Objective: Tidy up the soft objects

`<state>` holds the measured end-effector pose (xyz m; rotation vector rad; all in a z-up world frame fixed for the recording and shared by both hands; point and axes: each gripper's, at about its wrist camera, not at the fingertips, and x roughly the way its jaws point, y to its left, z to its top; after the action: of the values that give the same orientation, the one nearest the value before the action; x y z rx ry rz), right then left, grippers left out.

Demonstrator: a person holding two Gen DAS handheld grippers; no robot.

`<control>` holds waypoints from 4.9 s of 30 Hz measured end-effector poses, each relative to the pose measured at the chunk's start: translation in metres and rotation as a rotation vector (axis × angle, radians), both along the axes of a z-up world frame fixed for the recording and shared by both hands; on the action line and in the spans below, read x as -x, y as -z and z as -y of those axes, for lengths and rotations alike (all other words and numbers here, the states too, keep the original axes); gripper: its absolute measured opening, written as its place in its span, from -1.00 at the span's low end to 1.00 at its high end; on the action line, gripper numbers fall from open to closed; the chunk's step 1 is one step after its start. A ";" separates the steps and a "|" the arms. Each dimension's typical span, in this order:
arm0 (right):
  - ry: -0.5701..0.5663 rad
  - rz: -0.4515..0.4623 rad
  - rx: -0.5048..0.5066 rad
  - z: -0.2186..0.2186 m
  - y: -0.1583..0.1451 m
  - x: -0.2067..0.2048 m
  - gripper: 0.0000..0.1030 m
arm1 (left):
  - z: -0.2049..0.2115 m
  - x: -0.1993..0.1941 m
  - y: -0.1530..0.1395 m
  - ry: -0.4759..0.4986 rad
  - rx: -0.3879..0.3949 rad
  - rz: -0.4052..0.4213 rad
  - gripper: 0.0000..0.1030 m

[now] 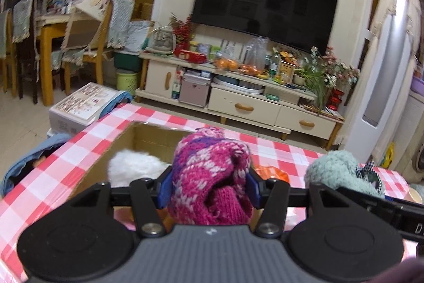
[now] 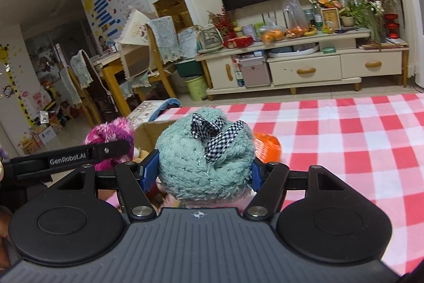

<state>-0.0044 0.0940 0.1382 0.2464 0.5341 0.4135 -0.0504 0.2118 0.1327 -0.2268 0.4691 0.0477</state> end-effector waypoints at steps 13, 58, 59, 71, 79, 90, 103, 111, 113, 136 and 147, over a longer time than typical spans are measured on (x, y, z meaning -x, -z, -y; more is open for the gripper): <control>-0.072 0.018 0.000 -0.033 0.002 -0.042 0.60 | -0.026 -0.005 0.015 -0.017 0.059 -0.082 0.05; 0.153 0.006 -0.059 0.005 -0.017 -0.004 1.00 | 0.005 -0.008 0.015 0.018 -0.070 -0.072 0.98; 0.163 0.007 -0.045 0.007 -0.018 0.003 1.00 | 0.005 -0.007 0.015 0.017 -0.068 -0.077 0.98; 0.195 -0.023 0.095 0.025 -0.013 0.063 1.00 | 0.028 0.028 0.017 -0.036 -0.081 -0.133 0.98; 0.181 -0.036 0.127 0.021 -0.018 0.097 1.00 | 0.040 0.061 0.008 -0.047 -0.113 -0.136 0.98; 0.140 0.009 0.166 0.007 -0.033 0.137 1.00 | 0.039 0.103 -0.009 -0.083 -0.142 -0.094 0.98; 0.104 0.075 0.192 -0.006 -0.050 0.171 1.00 | 0.039 0.143 -0.028 -0.115 -0.164 -0.034 0.98; 0.098 0.105 0.207 -0.009 -0.054 0.183 1.00 | 0.039 0.160 -0.033 -0.139 -0.177 -0.015 0.98; 0.100 0.111 0.209 -0.009 -0.055 0.187 1.00 | 0.040 0.165 -0.033 -0.144 -0.183 -0.009 0.98; 0.112 0.123 0.211 -0.005 -0.054 0.193 1.00 | 0.049 0.175 -0.036 -0.165 -0.208 0.012 0.98; 0.117 0.112 0.206 -0.004 -0.049 0.194 1.00 | 0.052 0.168 -0.029 -0.160 -0.216 0.001 0.98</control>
<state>-0.1979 0.0976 0.1873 0.0551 0.4456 0.2546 -0.2185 0.1602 0.1615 -0.0521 0.4401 0.2532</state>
